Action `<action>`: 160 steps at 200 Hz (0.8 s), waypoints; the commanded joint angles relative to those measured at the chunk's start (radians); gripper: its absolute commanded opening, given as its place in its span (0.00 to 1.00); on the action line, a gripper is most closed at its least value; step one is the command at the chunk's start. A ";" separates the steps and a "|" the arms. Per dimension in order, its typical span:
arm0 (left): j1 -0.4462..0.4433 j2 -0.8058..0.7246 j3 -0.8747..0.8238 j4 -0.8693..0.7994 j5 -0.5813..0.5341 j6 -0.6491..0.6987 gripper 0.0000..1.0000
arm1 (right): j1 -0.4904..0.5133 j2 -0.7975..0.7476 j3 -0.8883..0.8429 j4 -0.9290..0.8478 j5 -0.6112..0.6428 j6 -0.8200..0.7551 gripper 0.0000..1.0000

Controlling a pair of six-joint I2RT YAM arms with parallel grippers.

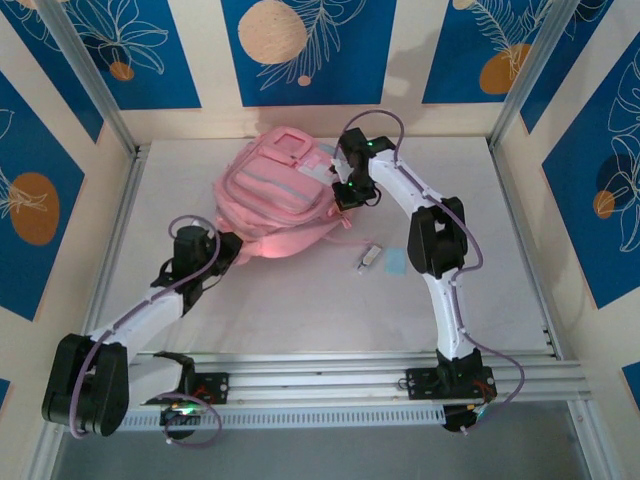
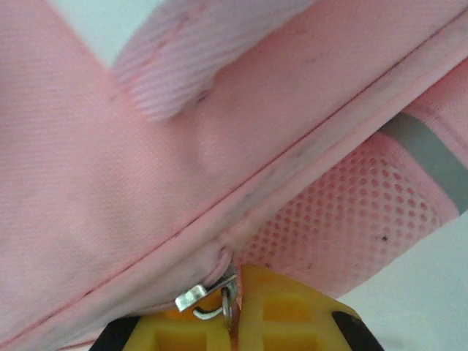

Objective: Pack the student bag
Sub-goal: Unzip the student bag at the top-center of the table.

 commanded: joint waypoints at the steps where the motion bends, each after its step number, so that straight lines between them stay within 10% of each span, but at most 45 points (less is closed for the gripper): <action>1: 0.095 -0.061 -0.008 -0.114 -0.093 0.076 0.00 | -0.154 0.035 0.013 0.003 0.257 0.026 0.00; 87: 0.187 -0.100 0.067 -0.201 -0.047 0.159 0.00 | -0.210 0.099 0.004 0.050 0.305 0.052 0.00; 117: 0.171 -0.057 0.073 -0.133 0.059 0.167 0.00 | -0.184 -0.030 -0.108 0.143 0.000 0.069 0.00; 160: 0.110 0.035 0.097 -0.022 0.159 0.133 0.00 | -0.137 -0.223 -0.312 0.380 -0.460 0.178 0.34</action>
